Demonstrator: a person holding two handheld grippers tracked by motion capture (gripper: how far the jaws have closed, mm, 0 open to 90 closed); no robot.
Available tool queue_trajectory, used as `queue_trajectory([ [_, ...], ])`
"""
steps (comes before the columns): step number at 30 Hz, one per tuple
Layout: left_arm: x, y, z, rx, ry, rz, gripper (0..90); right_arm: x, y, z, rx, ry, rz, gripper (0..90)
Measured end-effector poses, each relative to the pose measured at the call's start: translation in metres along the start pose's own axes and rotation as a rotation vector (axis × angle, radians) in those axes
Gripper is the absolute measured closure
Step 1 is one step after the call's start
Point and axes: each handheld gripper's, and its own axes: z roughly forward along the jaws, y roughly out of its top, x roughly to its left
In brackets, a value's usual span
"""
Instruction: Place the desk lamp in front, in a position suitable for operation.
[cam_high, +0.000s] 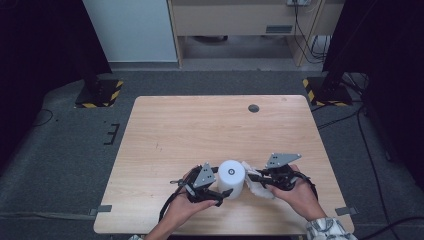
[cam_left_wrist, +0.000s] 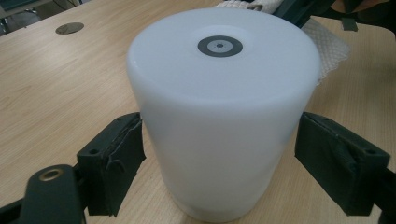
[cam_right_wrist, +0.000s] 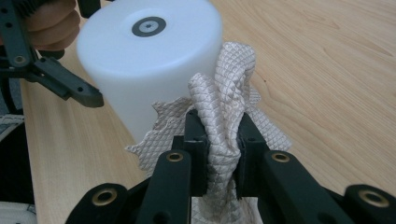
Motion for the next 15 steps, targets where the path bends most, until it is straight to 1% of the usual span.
queue_trajectory([
  [2, 0.0, 0.0, 0.0, 0.0, 0.0, -0.001, 15.3, 0.003, -0.003, -0.003, -0.009, -0.007, 0.012, 78.8],
  [5, 0.0, 0.0, -0.001, -0.007, -0.001, -0.005, 15.7, 0.008, -0.008, -0.003, -0.001, -0.017, 0.018, 78.7],
  [8, 0.001, 0.001, -0.004, -0.026, -0.005, -0.015, 16.5, 0.01, -0.014, -0.003, -0.005, -0.02, 0.044, 78.7],
  [11, 0.002, 0.003, -0.008, -0.044, -0.008, -0.026, 16.0, 0.012, -0.019, -0.002, -0.006, -0.025, 0.053, 78.7],
  [15, 0.007, 0.008, -0.017, -0.081, -0.015, -0.055, 15.8, 0.014, -0.021, -0.002, -0.021, -0.018, 0.063, 78.6],
])
